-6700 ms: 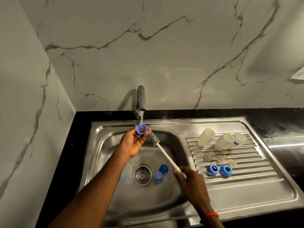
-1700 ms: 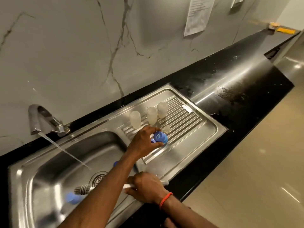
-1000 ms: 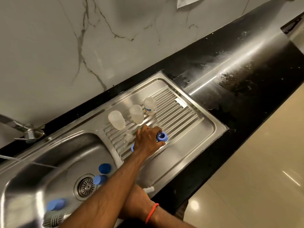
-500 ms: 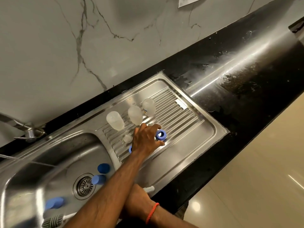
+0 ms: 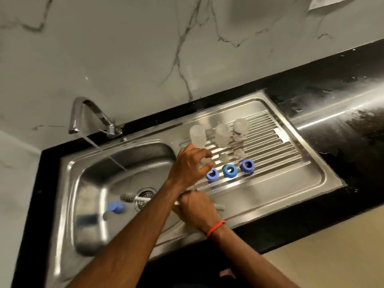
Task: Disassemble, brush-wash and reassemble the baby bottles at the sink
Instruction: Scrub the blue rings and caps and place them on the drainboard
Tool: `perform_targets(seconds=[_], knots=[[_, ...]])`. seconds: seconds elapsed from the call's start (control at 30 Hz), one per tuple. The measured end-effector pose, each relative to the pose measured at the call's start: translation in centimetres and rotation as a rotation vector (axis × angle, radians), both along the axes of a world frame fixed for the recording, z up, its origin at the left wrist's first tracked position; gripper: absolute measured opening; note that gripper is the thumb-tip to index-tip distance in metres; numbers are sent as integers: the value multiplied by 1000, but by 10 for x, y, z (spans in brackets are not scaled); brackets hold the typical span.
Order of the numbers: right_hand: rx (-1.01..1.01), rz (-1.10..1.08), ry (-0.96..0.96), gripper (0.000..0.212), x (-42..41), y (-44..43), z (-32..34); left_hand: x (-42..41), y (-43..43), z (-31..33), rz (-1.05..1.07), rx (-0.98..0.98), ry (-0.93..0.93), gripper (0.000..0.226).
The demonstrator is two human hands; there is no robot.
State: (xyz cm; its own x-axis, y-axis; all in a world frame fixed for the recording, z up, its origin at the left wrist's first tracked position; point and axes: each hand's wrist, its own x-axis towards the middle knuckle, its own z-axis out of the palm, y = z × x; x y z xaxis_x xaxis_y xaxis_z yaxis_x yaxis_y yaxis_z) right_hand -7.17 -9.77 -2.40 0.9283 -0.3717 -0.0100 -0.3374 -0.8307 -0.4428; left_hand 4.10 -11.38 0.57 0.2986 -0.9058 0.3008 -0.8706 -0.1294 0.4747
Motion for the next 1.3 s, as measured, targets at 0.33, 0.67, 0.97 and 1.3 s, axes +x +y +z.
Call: perform_targets(seconds=[0.33, 0.67, 0.97, 1.3], knots=[[-15, -94, 74, 32, 22, -2, 27, 50, 92, 18, 189, -119, 119, 12], [36, -273, 72, 33, 29, 5, 32, 98, 188, -11, 532, -270, 351, 9], [46, -415, 103, 28, 25, 24, 33, 123, 213, -78, 581, 97, 557, 5], [54, -517, 106, 26, 22, 38, 37, 120, 141, -108, 385, 569, 488, 32]])
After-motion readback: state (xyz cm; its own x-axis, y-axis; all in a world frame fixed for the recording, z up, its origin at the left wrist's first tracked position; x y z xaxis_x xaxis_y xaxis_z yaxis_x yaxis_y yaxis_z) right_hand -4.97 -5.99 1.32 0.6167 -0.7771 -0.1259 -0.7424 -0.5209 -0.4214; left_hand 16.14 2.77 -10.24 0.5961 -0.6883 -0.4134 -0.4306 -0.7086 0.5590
